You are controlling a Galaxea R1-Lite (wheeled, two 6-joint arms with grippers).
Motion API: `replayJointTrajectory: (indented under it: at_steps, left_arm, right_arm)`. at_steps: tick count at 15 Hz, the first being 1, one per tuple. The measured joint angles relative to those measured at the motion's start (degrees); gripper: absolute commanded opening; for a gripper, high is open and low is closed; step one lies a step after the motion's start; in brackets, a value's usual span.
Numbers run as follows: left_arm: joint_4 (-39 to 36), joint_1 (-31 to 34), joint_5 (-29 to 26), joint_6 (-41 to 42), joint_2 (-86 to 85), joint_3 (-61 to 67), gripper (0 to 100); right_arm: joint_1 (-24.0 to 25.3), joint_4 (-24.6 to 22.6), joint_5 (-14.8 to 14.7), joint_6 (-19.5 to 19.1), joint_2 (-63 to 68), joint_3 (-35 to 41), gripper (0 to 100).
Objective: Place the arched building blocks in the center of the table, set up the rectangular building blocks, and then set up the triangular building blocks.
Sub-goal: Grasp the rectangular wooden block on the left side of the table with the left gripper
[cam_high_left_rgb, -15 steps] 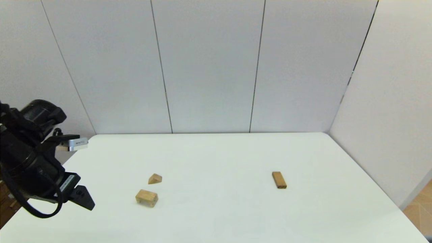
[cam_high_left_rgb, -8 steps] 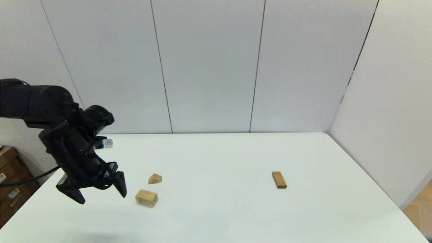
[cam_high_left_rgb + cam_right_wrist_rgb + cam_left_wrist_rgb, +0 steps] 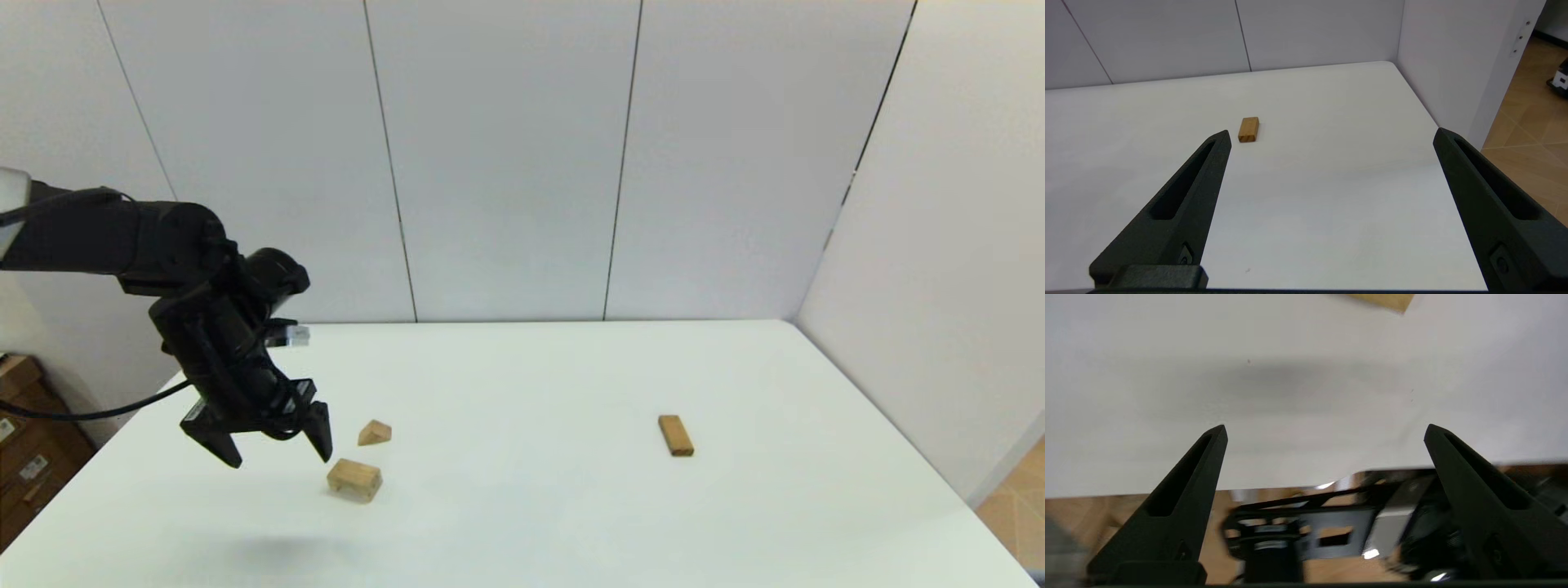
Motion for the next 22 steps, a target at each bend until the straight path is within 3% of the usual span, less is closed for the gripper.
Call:
replayJointTrajectory:
  at_steps: [3,7,11,14,22]
  left_arm:
    - [4.50,0.16,1.18,19.33,0.35,-1.84,100]
    - [6.17,-0.41,8.78,48.53,2.15,-5.67,100]
    - [6.14,-1.88,11.98,67.13,6.75,-11.40,100]
    - [6.01,-4.06,11.84,74.46,10.17,-14.71,100]
    - [6.01,-8.41,8.09,75.07,17.51,-17.08,100]
  right_arm:
    - [0.00,0.02,-0.02,0.02,0.00,0.00,100]
    - [0.00,0.00,0.00,0.02,0.00,0.00,100]
    - [0.00,0.00,0.00,0.02,0.00,0.00,100]
    - [0.00,0.00,0.01,0.02,0.00,0.00,100]
    - [0.00,0.02,0.00,0.02,0.00,0.00,100]
